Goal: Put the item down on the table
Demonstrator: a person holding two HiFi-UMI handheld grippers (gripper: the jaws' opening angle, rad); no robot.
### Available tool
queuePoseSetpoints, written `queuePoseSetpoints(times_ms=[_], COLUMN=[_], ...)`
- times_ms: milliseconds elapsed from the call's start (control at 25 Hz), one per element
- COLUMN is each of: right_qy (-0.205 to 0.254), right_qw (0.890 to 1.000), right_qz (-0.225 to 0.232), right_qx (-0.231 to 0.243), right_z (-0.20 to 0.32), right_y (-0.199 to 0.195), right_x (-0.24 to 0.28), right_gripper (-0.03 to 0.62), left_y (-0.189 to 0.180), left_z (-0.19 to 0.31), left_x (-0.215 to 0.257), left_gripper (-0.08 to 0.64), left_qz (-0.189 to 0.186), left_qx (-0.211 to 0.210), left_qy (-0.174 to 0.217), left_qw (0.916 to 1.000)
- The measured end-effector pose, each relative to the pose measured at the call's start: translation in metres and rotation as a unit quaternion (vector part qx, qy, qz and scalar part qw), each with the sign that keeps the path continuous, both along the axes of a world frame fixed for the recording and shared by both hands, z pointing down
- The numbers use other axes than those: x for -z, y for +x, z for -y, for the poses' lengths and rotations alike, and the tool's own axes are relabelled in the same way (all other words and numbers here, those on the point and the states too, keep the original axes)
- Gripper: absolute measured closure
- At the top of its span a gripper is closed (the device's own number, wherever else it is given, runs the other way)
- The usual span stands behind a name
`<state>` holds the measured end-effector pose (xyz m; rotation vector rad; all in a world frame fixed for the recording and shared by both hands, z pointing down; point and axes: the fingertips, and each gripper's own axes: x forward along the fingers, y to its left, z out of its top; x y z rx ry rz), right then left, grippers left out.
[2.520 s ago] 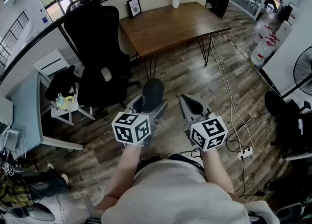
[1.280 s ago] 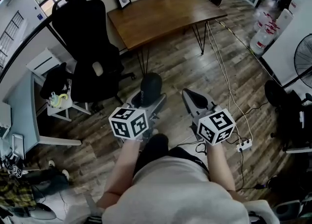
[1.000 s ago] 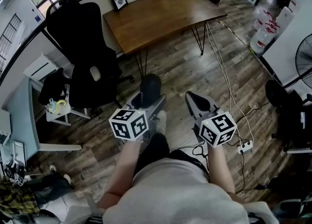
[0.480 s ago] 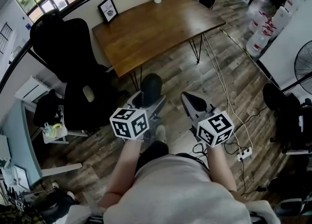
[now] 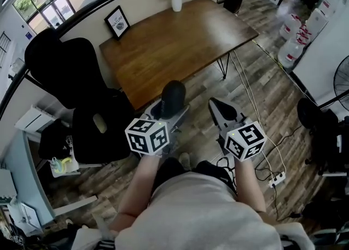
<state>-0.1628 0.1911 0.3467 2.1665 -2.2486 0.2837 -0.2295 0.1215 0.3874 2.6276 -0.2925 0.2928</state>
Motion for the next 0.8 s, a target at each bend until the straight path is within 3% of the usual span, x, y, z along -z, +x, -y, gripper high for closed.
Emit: queuePoseSetpoints(times_ms=[440, 800], right_qy=[-0.036, -0.030], right_qw=[0.999, 0.999], right_qz=[0.005, 0.010], right_qx=[-0.020, 0.007], right_z=[0.035, 0.091], right_y=[0.045, 0.118], right_x=[-0.030, -0.031], right_gripper=[0.582, 0.581], left_y=[0.041, 0.106], left_z=[0.039, 0.090], left_x=[-0.027, -0.032], left_gripper=[0.183, 0.183], left_qz=[0.010, 0.016], left_qx=[-0.009, 0.016], left_qy=[-0.032, -0.034], left_qw=[0.9994, 0.9992])
